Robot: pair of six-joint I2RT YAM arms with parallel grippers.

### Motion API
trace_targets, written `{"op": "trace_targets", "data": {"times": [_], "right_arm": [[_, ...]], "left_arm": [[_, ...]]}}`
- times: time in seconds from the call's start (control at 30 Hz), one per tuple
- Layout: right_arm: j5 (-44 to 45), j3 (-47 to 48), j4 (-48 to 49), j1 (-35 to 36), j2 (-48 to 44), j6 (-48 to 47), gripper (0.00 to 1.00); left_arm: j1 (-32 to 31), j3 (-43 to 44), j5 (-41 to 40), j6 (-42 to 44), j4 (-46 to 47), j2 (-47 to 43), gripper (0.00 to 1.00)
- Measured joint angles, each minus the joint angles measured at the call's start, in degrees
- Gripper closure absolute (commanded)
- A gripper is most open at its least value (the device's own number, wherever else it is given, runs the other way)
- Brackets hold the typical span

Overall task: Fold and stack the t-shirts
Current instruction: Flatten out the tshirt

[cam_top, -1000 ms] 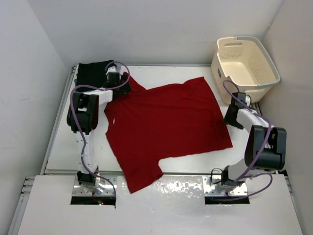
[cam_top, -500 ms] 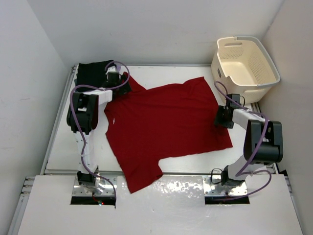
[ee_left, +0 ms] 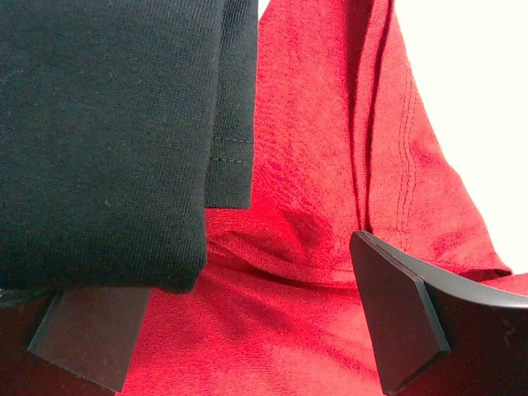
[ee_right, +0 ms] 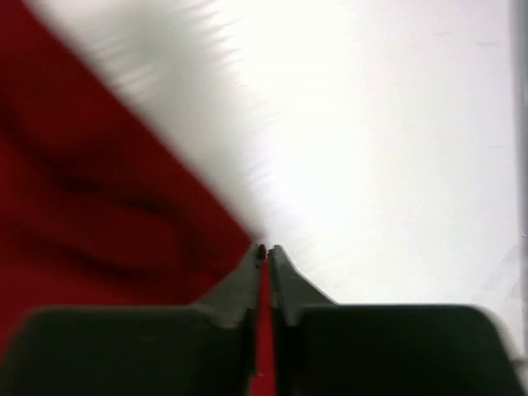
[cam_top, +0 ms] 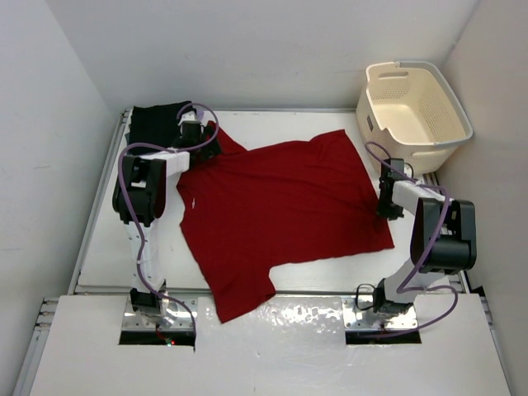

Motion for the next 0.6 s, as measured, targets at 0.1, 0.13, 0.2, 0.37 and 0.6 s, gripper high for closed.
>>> {"op": "trace_targets", "data": {"times": [0.1, 0.13, 0.2, 0.37, 0.6], "right_arm": [[4.7, 0.4, -1.4, -1.2, -0.2, 0.7, 1.0], [5.6, 0.5, -1.9, -1.5, -0.3, 0.7, 1.0], [5.9, 0.5, -1.9, -2.1, -0.7, 0.4, 1.0], [-5.1, 0.4, 1.6, -1.9, -3.1, -3.1, 0.71], [-18.6, 5.4, 5.9, 2.9, 0.9, -6.9, 0.72]], "left_arm": [[0.0, 0.0, 0.0, 0.0, 0.0, 0.0, 0.01], [0.0, 0.0, 0.0, 0.0, 0.0, 0.0, 0.01], [0.0, 0.0, 0.1, 0.0, 0.0, 0.0, 0.01], [0.1, 0.0, 0.5, 0.1, 0.0, 0.0, 0.01], [0.4, 0.0, 1.9, 0.3, 0.3, 0.0, 0.01]]}}
